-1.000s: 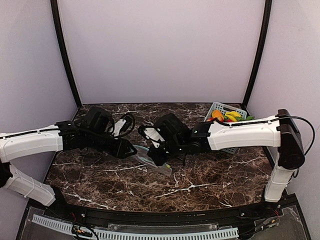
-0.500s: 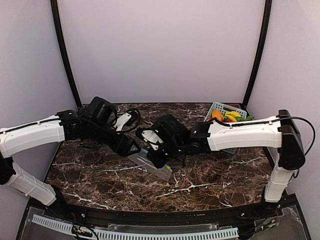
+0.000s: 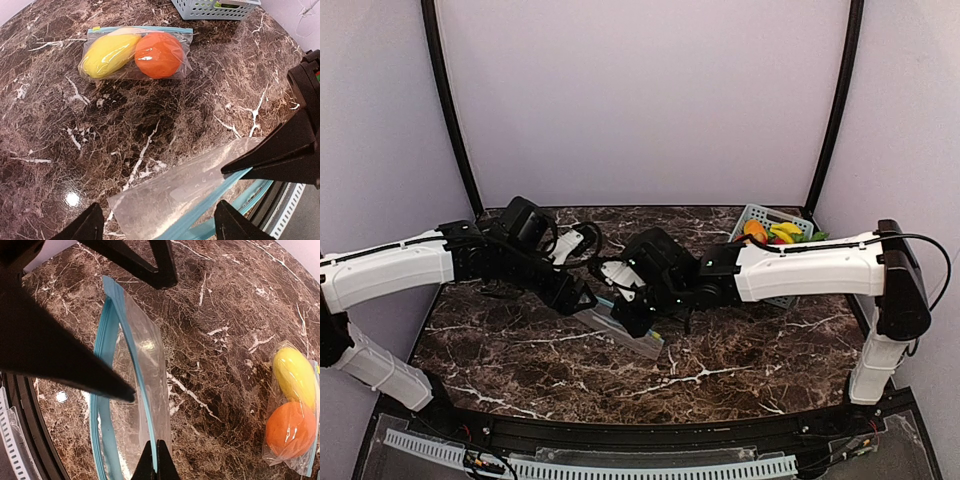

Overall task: Place the food in the zip-top bag and seal the zipper
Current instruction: Adjust the zipper food storage bag at the center of the board.

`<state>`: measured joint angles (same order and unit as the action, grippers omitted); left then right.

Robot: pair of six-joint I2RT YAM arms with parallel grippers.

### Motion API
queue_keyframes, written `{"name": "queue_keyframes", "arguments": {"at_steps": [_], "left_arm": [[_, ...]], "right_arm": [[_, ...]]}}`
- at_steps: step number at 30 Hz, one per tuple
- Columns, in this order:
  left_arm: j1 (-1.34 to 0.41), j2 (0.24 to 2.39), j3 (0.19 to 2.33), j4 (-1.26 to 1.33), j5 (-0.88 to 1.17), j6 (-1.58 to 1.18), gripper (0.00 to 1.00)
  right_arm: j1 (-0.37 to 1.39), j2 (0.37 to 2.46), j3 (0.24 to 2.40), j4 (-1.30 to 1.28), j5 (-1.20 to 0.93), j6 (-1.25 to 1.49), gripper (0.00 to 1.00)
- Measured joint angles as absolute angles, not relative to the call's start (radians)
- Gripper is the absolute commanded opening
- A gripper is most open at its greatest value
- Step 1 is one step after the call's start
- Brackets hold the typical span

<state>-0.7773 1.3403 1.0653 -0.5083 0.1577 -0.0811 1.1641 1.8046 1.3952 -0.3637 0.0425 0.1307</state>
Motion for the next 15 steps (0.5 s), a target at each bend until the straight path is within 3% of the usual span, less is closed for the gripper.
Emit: {"name": "queue_keyframes", "arguments": {"at_steps": [6, 15], "left_arm": [[-0.769, 1.343, 1.065, -0.485, 0.158, -0.097, 0.53], [-0.768, 1.346, 1.051, -0.481, 0.172, -0.093, 0.38]], "right_arm": [[1.176, 1.805, 1.395, -0.364, 0.045, 0.128, 0.00], [1.176, 1.805, 1.395, -0.364, 0.053, 0.128, 0.00]]}}
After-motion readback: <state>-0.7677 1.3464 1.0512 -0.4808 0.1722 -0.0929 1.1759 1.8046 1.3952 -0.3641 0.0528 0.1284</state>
